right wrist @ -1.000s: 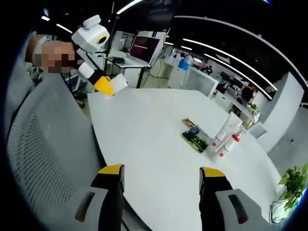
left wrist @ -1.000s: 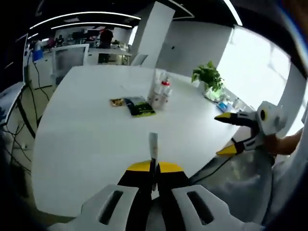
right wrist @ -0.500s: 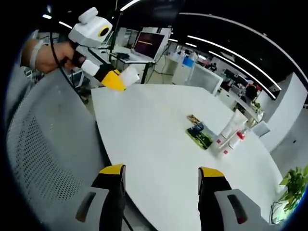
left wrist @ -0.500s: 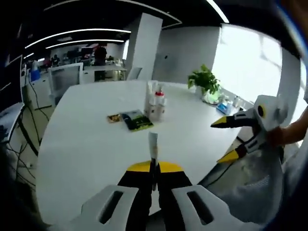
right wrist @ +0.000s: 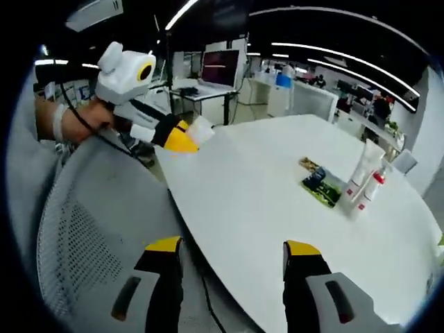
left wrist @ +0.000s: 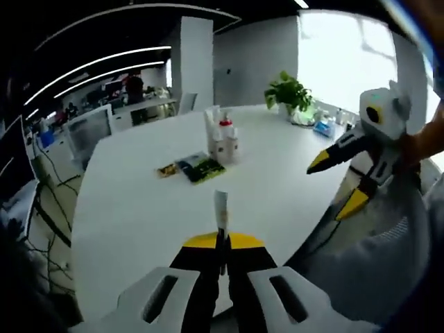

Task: Arrange the skincare products in the storage area until every visible bottle or jar stands upright without overlapping.

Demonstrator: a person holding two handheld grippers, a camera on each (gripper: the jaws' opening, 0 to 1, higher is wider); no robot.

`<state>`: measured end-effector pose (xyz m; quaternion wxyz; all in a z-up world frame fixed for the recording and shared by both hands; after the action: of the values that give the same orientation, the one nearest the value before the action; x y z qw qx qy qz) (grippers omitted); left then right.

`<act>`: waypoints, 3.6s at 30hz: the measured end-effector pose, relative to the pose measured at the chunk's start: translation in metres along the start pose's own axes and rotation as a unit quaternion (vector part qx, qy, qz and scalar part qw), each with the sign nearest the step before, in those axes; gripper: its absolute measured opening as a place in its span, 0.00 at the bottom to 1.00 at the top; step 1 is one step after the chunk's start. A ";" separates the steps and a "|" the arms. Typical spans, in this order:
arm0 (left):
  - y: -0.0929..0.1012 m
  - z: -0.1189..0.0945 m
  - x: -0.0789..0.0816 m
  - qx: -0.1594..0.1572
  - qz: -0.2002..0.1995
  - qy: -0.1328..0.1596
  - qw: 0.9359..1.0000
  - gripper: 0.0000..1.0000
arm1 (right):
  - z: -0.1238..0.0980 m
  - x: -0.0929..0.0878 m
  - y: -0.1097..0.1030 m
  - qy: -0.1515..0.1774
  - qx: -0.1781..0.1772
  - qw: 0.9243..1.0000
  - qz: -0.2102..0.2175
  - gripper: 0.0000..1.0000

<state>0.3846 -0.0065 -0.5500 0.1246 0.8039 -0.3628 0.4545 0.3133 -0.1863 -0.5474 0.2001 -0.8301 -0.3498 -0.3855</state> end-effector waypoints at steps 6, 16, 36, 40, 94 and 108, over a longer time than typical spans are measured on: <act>0.012 -0.002 0.005 -0.021 0.046 0.026 0.998 0.00 | 0.010 0.036 -0.016 0.091 0.050 0.993 0.061 0.42; 0.052 -0.015 0.005 -0.116 0.157 0.062 0.979 0.00 | 0.011 0.040 -0.033 0.112 0.043 0.993 0.001 0.19; 0.055 -0.017 0.005 -0.126 0.168 0.067 0.975 0.00 | 0.018 0.036 -0.039 0.069 0.027 0.991 -0.112 0.13; 0.057 -0.018 0.005 -0.134 0.174 0.070 0.973 0.00 | 0.020 0.035 -0.039 0.068 0.033 0.991 -0.110 0.13; 0.082 -0.013 -0.030 -0.217 0.303 -0.028 0.928 0.00 | 0.037 0.002 -0.069 -0.081 0.084 0.957 -0.265 0.00; 0.082 -0.014 -0.027 -0.220 0.278 -0.017 0.935 0.01 | 0.033 0.004 -0.064 -0.067 0.089 0.966 -0.232 0.00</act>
<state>0.3097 -0.0446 -0.5752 0.1608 0.6307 -0.6650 0.3663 0.2847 -0.1222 -0.5608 0.1544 -0.7293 -0.5780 -0.3320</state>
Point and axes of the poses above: the point that each gripper's makers call its tool centre point, and the gripper's own axes: z roughly forward along the fingers, y roughly to its right, x roughly out of its top, the point moved 6 cm from there along -z, roughly backward along the fingers, and after that the axes turned 7 degrees about x, right-handed, at the moved point
